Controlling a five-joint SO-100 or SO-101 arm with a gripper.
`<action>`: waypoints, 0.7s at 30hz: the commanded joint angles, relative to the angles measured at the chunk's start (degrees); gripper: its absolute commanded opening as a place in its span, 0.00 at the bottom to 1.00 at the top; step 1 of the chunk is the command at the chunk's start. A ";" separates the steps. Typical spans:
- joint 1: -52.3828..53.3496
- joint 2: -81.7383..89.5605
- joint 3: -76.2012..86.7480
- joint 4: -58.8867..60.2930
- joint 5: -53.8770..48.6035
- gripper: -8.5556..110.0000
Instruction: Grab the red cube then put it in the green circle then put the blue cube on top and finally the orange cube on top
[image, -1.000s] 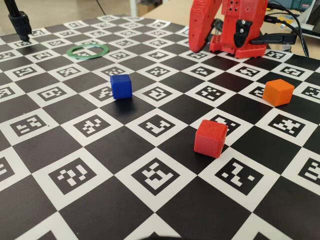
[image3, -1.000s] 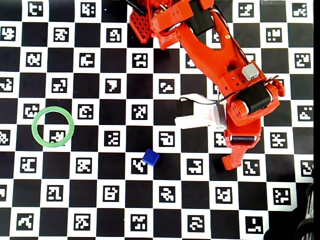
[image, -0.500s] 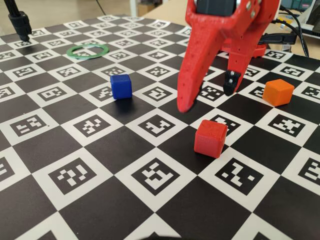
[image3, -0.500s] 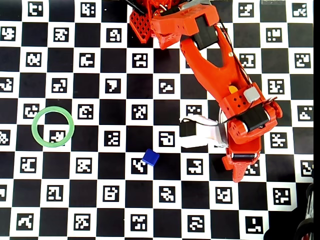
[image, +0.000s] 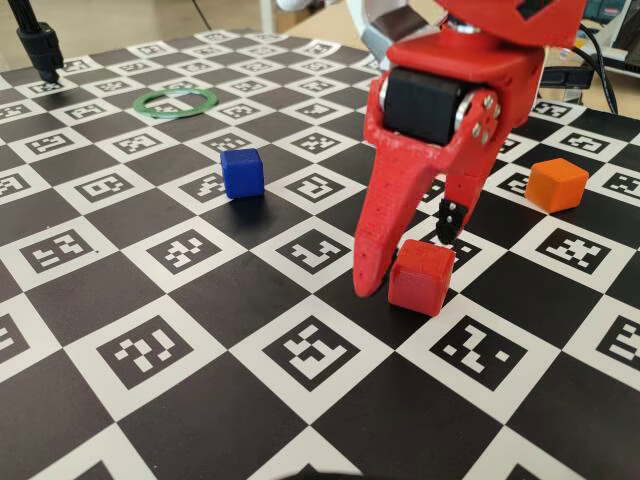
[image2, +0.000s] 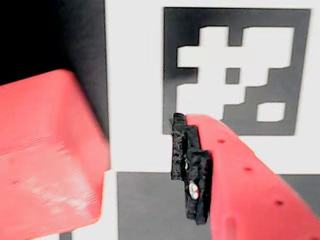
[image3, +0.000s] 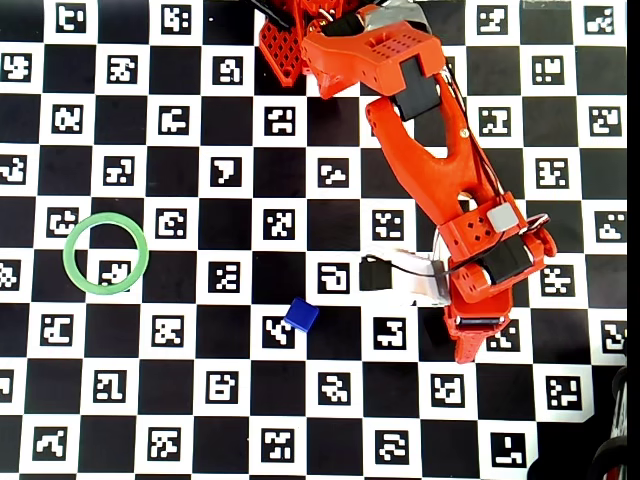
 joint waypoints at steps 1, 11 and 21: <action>-0.35 2.11 -5.27 -0.35 -0.26 0.45; -0.09 1.41 -6.06 -1.85 -0.97 0.45; 0.00 0.62 -5.98 -2.02 -1.58 0.45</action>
